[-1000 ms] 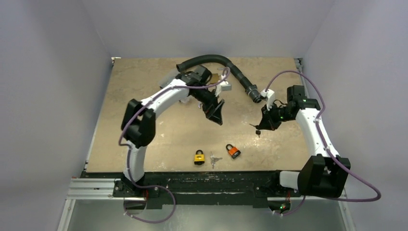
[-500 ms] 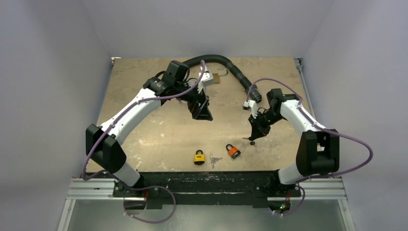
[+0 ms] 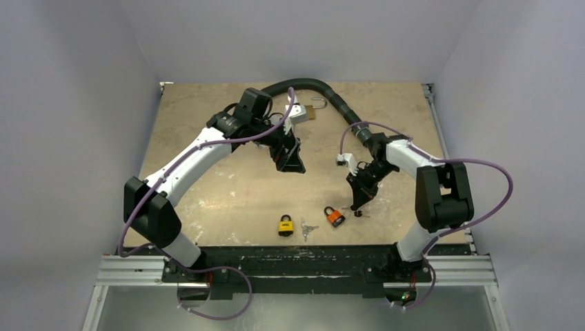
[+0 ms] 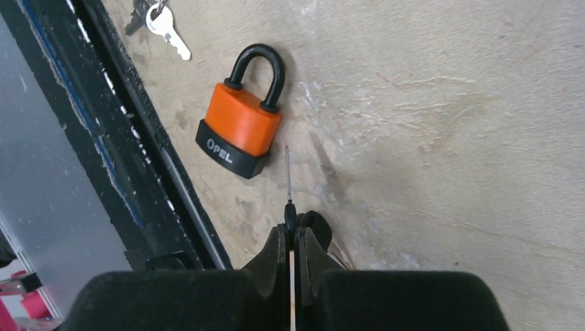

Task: Lock with the key
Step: Place the key at the center of the board.

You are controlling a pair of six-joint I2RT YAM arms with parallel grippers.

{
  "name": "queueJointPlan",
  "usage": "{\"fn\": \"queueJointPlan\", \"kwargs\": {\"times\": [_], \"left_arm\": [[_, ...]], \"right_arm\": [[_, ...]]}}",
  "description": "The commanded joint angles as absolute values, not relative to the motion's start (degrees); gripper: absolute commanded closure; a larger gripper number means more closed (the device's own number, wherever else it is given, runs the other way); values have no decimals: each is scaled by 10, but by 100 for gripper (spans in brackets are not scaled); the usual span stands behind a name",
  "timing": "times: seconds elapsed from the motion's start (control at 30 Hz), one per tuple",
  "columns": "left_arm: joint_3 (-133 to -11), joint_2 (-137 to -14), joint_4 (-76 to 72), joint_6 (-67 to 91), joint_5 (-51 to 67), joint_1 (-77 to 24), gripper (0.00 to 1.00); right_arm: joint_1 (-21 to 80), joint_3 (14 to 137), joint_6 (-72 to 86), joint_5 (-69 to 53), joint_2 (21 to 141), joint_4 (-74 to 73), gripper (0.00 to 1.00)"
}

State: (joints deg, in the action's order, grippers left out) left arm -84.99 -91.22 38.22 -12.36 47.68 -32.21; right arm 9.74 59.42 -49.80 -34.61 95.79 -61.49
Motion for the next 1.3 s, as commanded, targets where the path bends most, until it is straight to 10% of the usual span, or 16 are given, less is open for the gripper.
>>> {"fn": "queueJointPlan", "kwargs": {"times": [0.0,0.2,0.4,0.77,1.0,1.27], "left_arm": [[-855,-909,362,-114,486,-318,0],[-851,-908,360,-113,485,-318,0],[-850,-902,358,-112,482,-318,0],[-839,-889,340,-99,466,-314,0],[-843,-907,295,-57,361,-297,0],[-1035,-1105,338,-177,215,-288,0]], "right_arm": [[98,611,-463,-366,947,-572,100],[100,620,-447,-375,950,-563,87],[100,633,-441,-370,936,-568,50],[100,752,-356,-348,896,-512,38],[100,828,-227,-313,911,-356,9],[100,839,-153,-304,929,-262,1]]}}
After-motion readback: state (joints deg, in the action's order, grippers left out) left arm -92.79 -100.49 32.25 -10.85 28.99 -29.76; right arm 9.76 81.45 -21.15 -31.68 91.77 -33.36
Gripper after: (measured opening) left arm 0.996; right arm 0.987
